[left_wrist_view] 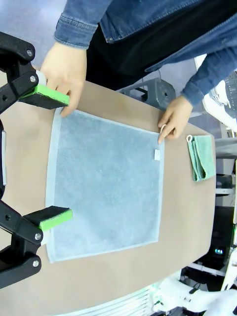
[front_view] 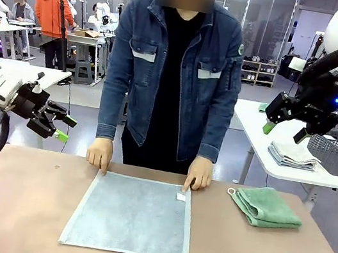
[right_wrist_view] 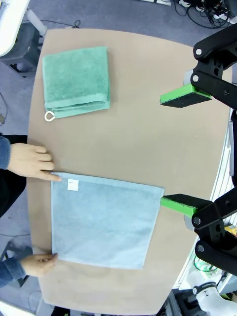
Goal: Fold the towels and place them in the basket.
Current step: When a person lays out a Towel with hook on the table, fold it in half twice.
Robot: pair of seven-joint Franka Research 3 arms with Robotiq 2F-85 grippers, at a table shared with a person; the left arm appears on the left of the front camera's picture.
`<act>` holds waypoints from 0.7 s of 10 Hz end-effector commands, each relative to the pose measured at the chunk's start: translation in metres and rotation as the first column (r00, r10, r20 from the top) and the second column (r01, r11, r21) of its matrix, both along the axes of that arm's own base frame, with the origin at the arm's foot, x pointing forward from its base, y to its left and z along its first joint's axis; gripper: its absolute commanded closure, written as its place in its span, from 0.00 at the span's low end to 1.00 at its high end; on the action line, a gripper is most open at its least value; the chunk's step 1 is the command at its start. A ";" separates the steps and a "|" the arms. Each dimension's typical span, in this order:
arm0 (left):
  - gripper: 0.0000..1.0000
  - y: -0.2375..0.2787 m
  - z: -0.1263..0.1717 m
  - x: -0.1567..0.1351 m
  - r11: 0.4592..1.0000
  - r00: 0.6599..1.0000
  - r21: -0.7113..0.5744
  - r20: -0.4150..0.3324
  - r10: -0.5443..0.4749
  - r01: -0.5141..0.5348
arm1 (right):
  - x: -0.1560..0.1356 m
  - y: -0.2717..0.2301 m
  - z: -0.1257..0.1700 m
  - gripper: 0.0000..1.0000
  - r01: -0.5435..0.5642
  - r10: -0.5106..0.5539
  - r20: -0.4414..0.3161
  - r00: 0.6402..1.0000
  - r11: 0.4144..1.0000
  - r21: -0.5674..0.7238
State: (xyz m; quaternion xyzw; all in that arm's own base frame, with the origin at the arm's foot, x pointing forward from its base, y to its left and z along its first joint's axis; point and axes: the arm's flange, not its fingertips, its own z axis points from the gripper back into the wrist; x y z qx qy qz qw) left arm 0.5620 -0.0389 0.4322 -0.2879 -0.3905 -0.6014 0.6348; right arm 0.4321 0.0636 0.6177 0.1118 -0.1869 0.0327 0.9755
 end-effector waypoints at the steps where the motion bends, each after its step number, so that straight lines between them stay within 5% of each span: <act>1: 0.00 0.000 0.000 0.000 1.000 1.000 0.000 0.000 0.000 0.000 | 0.010 0.003 -0.005 0.12 -0.242 0.243 0.059 0.968 0.970 -0.018; 4: 0.00 -0.035 0.053 -0.032 0.984 0.999 0.172 0.019 0.034 -0.036 | 0.013 0.061 -0.022 0.12 -0.539 0.552 0.052 0.832 0.828 -0.156; 7: 0.00 -0.092 0.079 -0.064 0.917 0.999 0.397 -0.003 0.042 -0.037 | 0.007 0.141 -0.061 0.12 -0.790 0.812 -0.018 0.584 0.563 -0.241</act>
